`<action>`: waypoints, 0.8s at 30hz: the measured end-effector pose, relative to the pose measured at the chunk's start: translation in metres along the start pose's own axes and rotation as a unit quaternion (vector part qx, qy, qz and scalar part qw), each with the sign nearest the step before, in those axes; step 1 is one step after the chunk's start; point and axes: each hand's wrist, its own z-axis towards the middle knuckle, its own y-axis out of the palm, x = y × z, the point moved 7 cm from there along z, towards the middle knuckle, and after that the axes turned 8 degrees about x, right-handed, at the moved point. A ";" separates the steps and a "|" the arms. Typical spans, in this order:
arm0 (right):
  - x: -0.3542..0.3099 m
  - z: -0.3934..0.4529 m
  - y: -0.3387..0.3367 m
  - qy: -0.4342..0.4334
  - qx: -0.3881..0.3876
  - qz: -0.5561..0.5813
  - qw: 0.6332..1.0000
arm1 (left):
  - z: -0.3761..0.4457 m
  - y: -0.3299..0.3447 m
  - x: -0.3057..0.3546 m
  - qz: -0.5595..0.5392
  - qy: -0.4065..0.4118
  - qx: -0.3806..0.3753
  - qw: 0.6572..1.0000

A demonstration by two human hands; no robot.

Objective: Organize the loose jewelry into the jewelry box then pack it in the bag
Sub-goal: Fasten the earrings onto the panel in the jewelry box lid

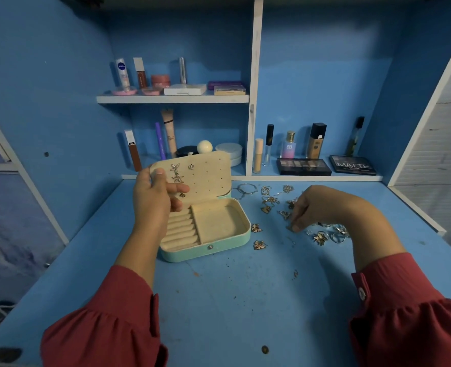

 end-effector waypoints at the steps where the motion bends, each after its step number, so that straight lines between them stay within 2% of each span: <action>1: 0.000 0.000 0.001 0.002 -0.005 -0.007 1.000 | 0.002 -0.002 -0.001 0.005 -0.001 0.001 1.000; 15: 0.007 -0.008 -0.005 0.035 -0.017 -0.087 0.996 | 0.018 -0.017 -0.014 0.023 -0.012 0.034 0.999; 18: 0.006 -0.007 -0.010 0.026 0.019 -0.077 0.997 | 0.018 -0.021 -0.011 0.028 0.015 0.039 0.999; 20: 0.002 -0.006 -0.017 0.006 0.068 -0.019 0.998 | 0.018 -0.021 -0.008 0.036 0.037 0.031 0.998; 24: -0.016 -0.005 -0.026 -0.051 0.171 0.078 0.981 | 0.022 -0.020 -0.011 0.020 0.027 0.013 0.999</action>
